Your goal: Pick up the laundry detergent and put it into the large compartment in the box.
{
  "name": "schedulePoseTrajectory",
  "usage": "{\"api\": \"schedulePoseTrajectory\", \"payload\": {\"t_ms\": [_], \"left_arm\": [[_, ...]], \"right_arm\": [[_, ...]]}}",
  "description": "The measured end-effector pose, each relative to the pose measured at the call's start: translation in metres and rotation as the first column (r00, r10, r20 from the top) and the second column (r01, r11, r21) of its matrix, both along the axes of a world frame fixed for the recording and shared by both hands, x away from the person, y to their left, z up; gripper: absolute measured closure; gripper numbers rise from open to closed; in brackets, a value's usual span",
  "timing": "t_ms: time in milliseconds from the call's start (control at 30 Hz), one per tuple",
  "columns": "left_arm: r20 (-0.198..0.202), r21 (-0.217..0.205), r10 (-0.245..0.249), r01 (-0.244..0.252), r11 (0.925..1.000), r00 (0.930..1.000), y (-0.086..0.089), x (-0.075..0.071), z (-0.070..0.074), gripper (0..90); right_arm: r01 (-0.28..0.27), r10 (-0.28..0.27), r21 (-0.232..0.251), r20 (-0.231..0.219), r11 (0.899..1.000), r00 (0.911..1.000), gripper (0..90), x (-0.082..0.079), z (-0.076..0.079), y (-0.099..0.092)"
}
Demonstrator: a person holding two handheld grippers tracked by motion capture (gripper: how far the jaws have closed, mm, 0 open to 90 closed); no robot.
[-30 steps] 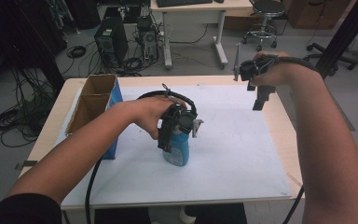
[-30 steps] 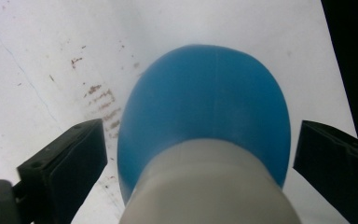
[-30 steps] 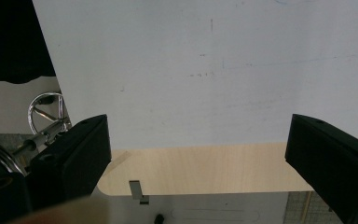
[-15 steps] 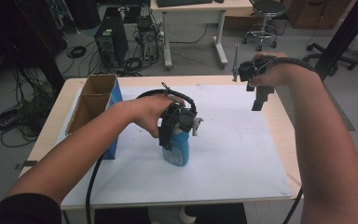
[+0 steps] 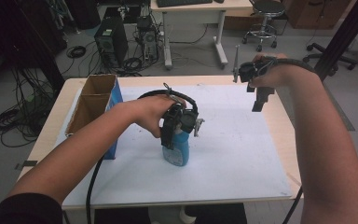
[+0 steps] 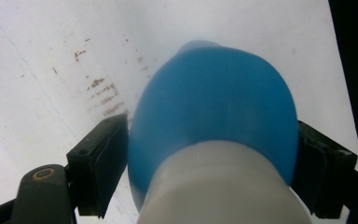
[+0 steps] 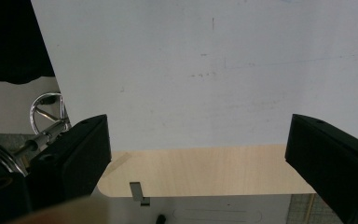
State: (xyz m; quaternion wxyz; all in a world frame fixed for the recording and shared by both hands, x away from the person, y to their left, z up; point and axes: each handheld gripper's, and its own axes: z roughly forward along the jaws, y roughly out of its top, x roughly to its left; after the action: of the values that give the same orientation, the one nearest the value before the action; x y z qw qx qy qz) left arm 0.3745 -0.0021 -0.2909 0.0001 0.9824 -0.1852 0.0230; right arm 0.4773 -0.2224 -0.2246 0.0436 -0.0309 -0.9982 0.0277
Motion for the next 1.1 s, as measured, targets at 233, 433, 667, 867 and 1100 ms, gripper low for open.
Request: {"api": "schedulePoseTrajectory", "payload": {"t_ms": [233, 433, 667, 867, 1100], "left_arm": [[0.001, 0.017, 0.003, -0.003, 0.9999, 1.0000, -0.0011, 0.0003, -0.0018, 28.3], [0.000, 0.024, 0.004, -0.004, 0.9997, 1.0000, -0.0018, 0.0018, -0.0032, 33.3], [-0.001, 0.025, 0.003, -0.003, 0.9997, 1.0000, -0.0022, 0.0008, -0.0025, 35.5], [-0.013, 0.026, 0.008, -0.007, 0.9996, 0.9999, -0.0023, 0.0015, -0.0024, 36.7], [-0.009, 0.027, -0.007, 0.007, 0.9996, 0.9999, -0.0025, 0.0001, -0.0021, 37.4]], "right_arm": [[0.003, -0.003, -0.003, 0.000, 1.000, 1.0000, 6.6, -0.0001, -0.0006, -0.0012], [0.004, -0.004, -0.004, 0.000, 1.000, 1.0000, 6.6, -0.0001, -0.0005, -0.0019], [0.004, -0.004, -0.005, -0.002, 1.000, 1.0000, 6.6, 0.0006, -0.0011, -0.0007], [0.004, -0.004, -0.007, -0.003, 1.000, 1.0000, 6.6, 0.0008, -0.0018, -0.0003], [0.003, -0.003, -0.008, -0.006, 1.000, 1.0000, 6.6, 0.0007, -0.0035, -0.0002]]}}
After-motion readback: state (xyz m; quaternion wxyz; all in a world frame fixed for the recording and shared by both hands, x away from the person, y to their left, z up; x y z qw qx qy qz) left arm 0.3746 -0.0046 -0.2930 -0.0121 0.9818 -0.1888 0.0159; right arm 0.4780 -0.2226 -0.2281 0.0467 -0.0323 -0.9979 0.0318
